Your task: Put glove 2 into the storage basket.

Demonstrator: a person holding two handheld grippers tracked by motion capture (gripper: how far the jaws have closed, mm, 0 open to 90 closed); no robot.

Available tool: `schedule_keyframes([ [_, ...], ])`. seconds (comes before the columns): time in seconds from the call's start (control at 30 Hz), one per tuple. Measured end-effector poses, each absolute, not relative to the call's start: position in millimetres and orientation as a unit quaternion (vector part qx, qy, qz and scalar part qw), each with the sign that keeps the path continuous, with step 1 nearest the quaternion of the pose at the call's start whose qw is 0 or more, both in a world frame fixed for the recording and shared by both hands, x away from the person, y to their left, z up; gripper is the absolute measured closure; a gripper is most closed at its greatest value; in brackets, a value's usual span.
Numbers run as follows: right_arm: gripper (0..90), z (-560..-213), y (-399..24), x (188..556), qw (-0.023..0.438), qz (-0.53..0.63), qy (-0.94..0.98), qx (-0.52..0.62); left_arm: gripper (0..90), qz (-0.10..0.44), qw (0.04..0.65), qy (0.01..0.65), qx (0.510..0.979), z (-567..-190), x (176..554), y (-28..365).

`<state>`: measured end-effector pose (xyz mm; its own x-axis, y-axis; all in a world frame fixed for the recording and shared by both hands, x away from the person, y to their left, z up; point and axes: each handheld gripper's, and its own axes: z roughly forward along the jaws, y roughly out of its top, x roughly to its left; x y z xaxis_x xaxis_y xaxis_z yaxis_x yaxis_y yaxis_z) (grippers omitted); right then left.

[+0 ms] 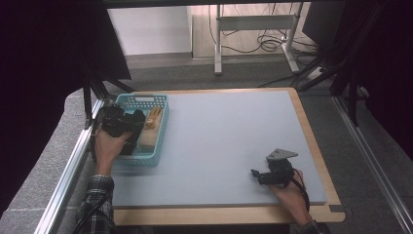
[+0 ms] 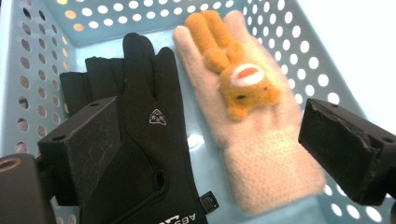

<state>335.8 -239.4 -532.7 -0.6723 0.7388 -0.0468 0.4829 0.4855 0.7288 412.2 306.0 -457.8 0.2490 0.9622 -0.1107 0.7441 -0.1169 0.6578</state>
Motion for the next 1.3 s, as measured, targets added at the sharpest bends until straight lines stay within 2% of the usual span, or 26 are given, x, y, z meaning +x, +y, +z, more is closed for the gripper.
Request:
schedule_keyframes([
  [0.57, 17.5, -532.7, -239.3, 335.7, 0.18, 0.355, 0.843, 0.363, 4.2, 0.174, 0.345, 0.566, 0.728, -450.8, 391.3, 307.2],
  [1.3, 17.5, -532.7, -239.3, 335.7, 0.18, 0.355, 0.843, 0.363, 1.9, 0.176, 0.345, 0.534, 0.751, -450.6, 363.8, 293.0],
])
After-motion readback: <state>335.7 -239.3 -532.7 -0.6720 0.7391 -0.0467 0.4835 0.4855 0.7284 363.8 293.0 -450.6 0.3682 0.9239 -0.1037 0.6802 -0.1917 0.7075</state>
